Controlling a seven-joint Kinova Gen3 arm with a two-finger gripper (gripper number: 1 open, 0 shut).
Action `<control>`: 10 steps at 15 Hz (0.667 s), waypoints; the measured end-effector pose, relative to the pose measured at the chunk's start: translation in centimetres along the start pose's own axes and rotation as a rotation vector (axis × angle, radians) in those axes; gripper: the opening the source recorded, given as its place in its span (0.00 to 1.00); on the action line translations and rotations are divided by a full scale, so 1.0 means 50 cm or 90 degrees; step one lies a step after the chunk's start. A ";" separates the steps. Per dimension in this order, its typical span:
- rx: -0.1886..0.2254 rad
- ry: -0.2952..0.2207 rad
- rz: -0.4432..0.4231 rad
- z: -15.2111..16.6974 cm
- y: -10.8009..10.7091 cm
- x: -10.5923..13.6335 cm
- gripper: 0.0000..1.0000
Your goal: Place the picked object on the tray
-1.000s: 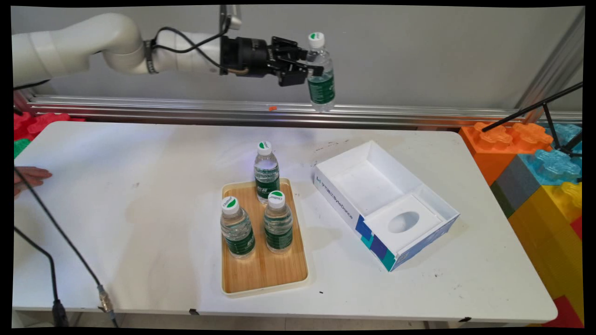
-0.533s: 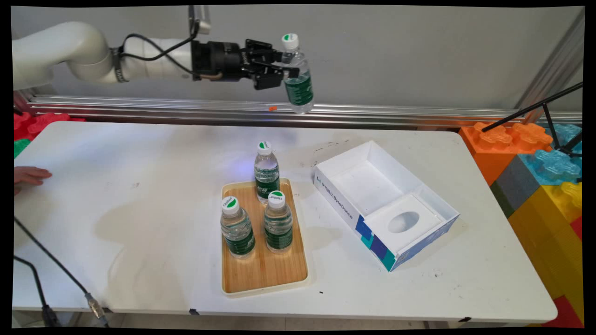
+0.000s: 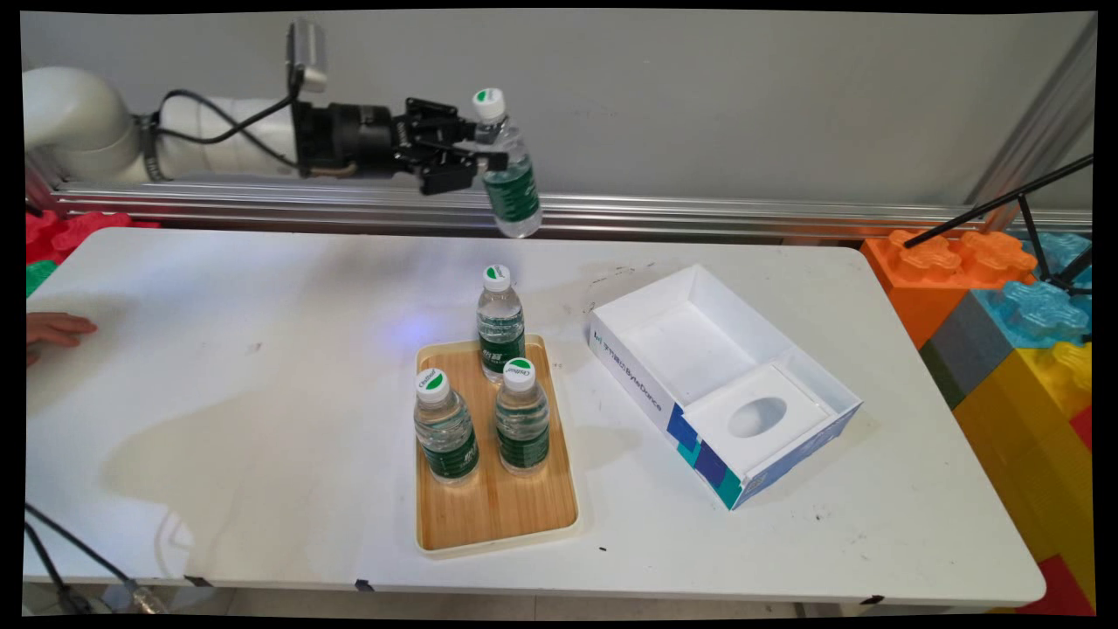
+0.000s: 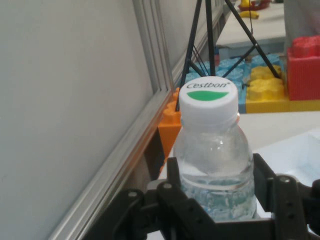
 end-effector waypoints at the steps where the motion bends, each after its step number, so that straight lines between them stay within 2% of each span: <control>1: -0.002 -0.002 0.001 -0.010 0.004 -0.004 0.00; 4: -0.012 -0.013 0.002 -0.041 0.020 -0.021 0.00; 10: -0.047 -0.035 0.004 -0.087 0.063 -0.051 0.00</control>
